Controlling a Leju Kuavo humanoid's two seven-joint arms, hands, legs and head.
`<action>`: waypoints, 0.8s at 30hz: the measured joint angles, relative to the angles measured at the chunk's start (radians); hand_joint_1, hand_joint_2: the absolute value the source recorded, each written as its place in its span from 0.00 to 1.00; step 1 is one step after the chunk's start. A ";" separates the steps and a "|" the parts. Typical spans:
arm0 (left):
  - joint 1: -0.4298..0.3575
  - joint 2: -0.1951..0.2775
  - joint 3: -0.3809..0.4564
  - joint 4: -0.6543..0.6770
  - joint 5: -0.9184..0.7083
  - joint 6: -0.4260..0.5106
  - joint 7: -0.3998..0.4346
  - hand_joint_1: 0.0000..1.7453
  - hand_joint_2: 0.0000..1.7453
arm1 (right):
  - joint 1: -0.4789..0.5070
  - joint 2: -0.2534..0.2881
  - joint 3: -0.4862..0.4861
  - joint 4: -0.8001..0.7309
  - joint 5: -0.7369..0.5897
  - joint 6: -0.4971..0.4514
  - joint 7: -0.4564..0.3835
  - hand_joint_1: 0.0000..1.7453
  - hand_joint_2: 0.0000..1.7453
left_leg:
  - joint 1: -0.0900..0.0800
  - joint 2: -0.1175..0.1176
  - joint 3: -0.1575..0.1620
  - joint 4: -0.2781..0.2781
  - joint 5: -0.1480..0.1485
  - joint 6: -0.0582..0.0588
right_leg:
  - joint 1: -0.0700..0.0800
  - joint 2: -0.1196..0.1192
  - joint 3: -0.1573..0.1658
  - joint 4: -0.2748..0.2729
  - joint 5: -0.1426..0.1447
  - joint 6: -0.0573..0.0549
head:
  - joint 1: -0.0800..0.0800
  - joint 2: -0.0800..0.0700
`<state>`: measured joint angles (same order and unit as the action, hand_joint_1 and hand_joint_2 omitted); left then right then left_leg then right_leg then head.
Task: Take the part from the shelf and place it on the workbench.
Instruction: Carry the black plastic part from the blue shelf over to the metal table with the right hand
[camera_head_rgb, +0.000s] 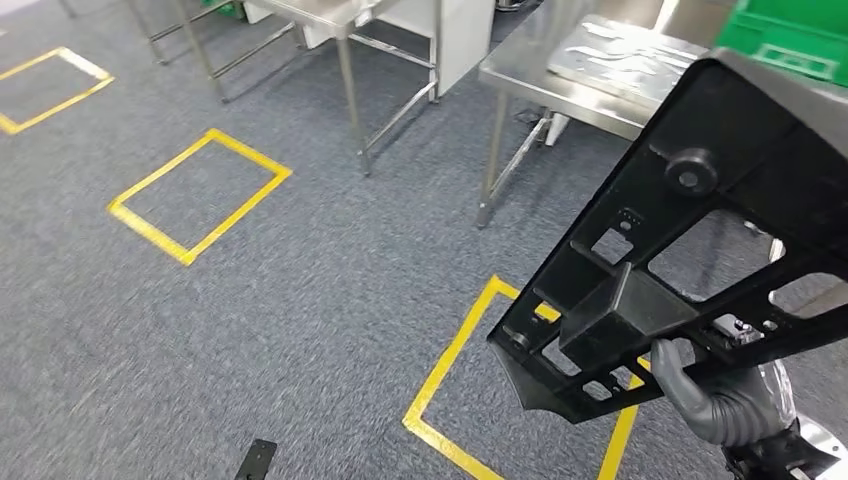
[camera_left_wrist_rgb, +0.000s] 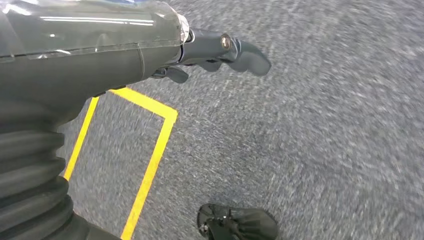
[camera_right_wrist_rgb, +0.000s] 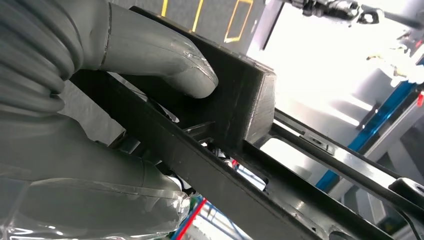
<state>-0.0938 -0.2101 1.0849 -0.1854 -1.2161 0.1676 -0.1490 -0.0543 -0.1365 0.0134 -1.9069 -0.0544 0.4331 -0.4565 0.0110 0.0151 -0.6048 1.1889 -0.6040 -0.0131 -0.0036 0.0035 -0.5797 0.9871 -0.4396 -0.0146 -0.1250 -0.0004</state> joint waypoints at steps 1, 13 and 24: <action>0.002 0.000 0.000 0.000 -0.001 0.000 0.000 0.00 1.00 | 0.000 0.001 0.000 0.000 0.000 0.000 0.002 1.00 1.00 | 0.000 -0.007 -0.037 0.066 -0.022 -0.001 | 0.000 0.013 0.000 0.001 -0.001 -0.001 | 0.000 0.000; 0.001 0.001 0.001 0.000 -0.002 0.000 0.001 0.00 1.00 | -0.001 0.008 0.001 0.002 0.001 0.007 0.010 1.00 1.00 | 0.008 -0.045 0.031 -0.171 0.138 0.040 | -0.006 0.076 -0.031 0.063 -0.039 0.048 | 0.001 0.000; 0.000 -0.001 0.002 0.000 0.004 0.009 0.001 0.00 1.00 | -0.006 0.008 0.001 0.018 0.002 0.003 -0.019 1.00 1.00 | 0.003 0.053 0.054 -0.177 0.116 0.025 | 0.001 -0.025 -0.016 0.017 -0.002 0.042 | 0.001 0.000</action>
<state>-0.0940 -0.2110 1.0864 -0.1854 -1.2120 0.1769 -0.1484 -0.0607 -0.1283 0.0146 -1.8893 -0.0526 0.4364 -0.4755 0.0141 0.0684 -0.5506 1.0120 -0.4877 0.0123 -0.0028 -0.0214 -0.5955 1.0045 -0.4421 0.0270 -0.1244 -0.0004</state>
